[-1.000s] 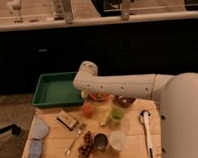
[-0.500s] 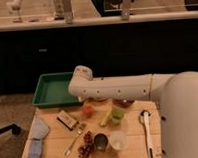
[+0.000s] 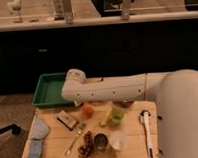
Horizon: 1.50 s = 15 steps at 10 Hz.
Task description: Place sponge in paper cup
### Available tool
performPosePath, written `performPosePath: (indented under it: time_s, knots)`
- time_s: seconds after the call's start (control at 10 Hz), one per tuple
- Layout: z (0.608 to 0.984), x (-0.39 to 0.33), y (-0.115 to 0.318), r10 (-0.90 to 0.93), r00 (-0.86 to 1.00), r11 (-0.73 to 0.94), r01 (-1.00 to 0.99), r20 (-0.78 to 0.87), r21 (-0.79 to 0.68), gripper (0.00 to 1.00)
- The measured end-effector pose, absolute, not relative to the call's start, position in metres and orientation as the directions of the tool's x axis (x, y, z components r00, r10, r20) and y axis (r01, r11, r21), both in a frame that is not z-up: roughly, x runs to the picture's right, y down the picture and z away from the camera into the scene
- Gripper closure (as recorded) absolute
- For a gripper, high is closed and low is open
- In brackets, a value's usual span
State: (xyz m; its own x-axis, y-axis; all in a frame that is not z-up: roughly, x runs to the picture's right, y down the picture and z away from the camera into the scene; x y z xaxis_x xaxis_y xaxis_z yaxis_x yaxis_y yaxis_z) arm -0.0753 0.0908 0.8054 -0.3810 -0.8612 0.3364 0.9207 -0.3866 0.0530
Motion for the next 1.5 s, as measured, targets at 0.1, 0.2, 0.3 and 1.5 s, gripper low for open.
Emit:
performPosePath:
  time_s: [0.1, 0.2, 0.3, 1.5]
  knots:
    - [0.803, -0.079, 0.095, -0.854, -0.391, -0.397, 0.916, 0.343, 0.057, 0.2]
    - [0.8, -0.084, 0.1, -0.845, -0.405, -0.411, 0.91, 0.349, 0.062, 0.2]
    - [0.795, -0.09, 0.108, -0.831, -0.429, -0.434, 0.898, 0.354, 0.069, 0.2]
    - [0.782, -0.106, 0.132, -0.785, -0.502, -0.508, 0.857, 0.363, 0.085, 0.2]
